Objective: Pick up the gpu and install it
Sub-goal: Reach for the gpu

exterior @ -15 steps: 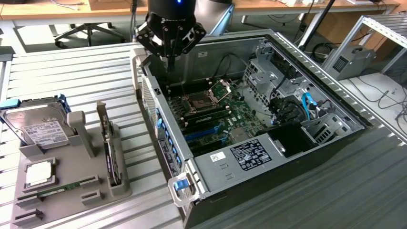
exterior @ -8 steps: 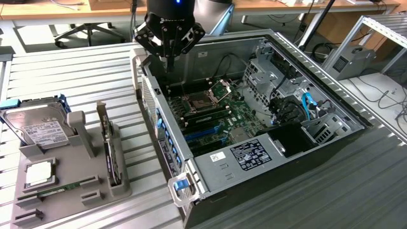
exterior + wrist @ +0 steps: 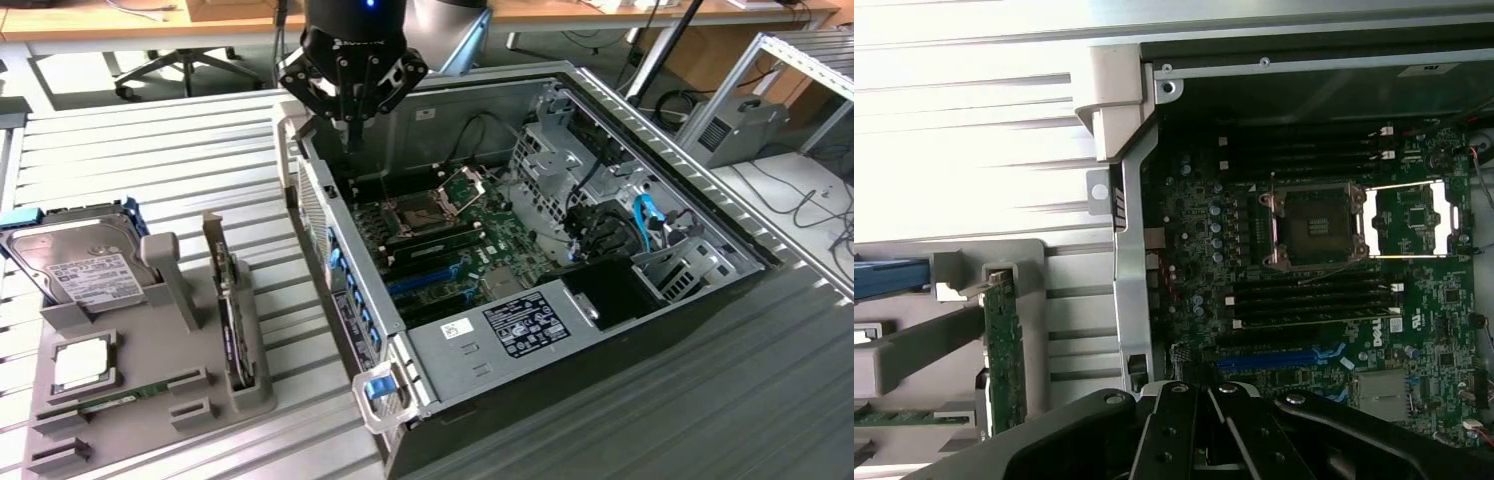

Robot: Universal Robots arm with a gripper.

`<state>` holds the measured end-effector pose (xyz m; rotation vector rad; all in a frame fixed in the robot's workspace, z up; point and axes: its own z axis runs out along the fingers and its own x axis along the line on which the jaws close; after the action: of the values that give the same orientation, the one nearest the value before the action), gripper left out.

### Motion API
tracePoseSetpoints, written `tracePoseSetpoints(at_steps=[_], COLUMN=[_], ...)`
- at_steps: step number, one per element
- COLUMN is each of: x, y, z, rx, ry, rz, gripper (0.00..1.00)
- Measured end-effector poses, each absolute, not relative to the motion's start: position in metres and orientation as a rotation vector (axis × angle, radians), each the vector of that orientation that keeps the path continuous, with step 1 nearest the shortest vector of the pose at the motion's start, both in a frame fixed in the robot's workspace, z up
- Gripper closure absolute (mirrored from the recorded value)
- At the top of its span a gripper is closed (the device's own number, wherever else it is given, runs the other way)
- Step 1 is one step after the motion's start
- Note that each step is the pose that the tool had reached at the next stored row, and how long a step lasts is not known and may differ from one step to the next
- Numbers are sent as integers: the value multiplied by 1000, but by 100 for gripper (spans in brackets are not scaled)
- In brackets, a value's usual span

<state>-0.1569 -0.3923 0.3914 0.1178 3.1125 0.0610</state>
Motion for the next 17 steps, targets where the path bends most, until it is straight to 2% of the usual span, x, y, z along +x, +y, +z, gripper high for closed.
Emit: tracePoseSetpoints(at_steps=[17], x=[-161], y=[-392], z=[391], rx=[118], ry=[3112], rz=[61], gripper=[89])
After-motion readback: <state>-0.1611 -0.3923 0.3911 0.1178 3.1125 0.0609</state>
